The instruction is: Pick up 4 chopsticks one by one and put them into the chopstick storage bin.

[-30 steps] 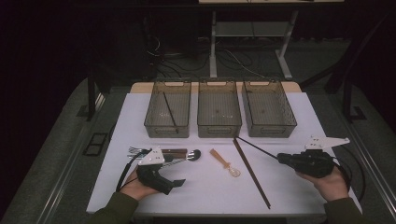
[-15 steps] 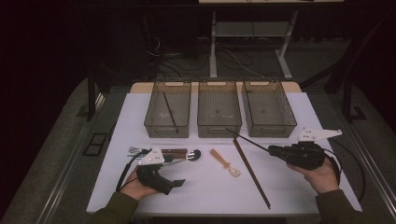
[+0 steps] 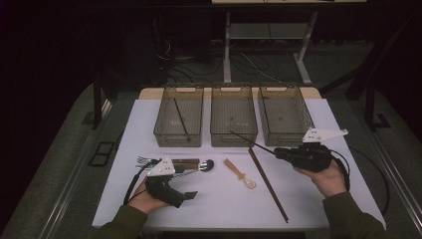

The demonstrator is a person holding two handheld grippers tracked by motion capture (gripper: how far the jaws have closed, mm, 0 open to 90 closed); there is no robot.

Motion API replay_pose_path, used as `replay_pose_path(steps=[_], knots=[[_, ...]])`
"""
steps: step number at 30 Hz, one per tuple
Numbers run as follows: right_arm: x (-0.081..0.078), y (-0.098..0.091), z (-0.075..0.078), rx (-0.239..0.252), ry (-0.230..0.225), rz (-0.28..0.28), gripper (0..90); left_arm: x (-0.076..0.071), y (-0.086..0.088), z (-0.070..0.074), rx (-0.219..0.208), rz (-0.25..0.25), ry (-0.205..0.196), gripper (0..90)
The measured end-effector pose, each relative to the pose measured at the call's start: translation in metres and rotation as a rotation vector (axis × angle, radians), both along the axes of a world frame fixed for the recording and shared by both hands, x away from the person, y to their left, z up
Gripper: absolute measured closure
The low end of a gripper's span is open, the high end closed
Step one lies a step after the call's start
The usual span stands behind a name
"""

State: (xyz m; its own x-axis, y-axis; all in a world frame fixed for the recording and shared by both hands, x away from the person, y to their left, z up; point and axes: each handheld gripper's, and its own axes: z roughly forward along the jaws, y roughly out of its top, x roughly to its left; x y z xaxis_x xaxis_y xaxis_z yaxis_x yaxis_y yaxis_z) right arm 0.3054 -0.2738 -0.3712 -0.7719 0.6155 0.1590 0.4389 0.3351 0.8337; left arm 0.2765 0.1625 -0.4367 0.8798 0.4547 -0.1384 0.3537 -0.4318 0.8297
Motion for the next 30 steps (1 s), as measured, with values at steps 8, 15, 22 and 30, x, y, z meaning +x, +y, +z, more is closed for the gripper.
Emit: replay_pose_path(steps=[8,15,22,30], knots=[[0.013,0.018,0.001,0.001,-0.008,-0.006,85.1,0.0,0.0,0.0,0.004,-0.007,-0.009,3.3],[0.023,0.03,0.002,0.005,-0.008,-0.011,85.1,0.0,-0.001,0.001,0.007,-0.009,-0.012,3.3],[0.032,0.046,0.005,-0.006,-0.026,-0.025,85.1,0.0,-0.001,0.0,0.004,-0.003,-0.005,3.3],[0.051,0.072,0.011,-0.002,-0.024,-0.045,85.1,0.0,-0.001,0.001,0.005,-0.005,-0.013,3.3]])
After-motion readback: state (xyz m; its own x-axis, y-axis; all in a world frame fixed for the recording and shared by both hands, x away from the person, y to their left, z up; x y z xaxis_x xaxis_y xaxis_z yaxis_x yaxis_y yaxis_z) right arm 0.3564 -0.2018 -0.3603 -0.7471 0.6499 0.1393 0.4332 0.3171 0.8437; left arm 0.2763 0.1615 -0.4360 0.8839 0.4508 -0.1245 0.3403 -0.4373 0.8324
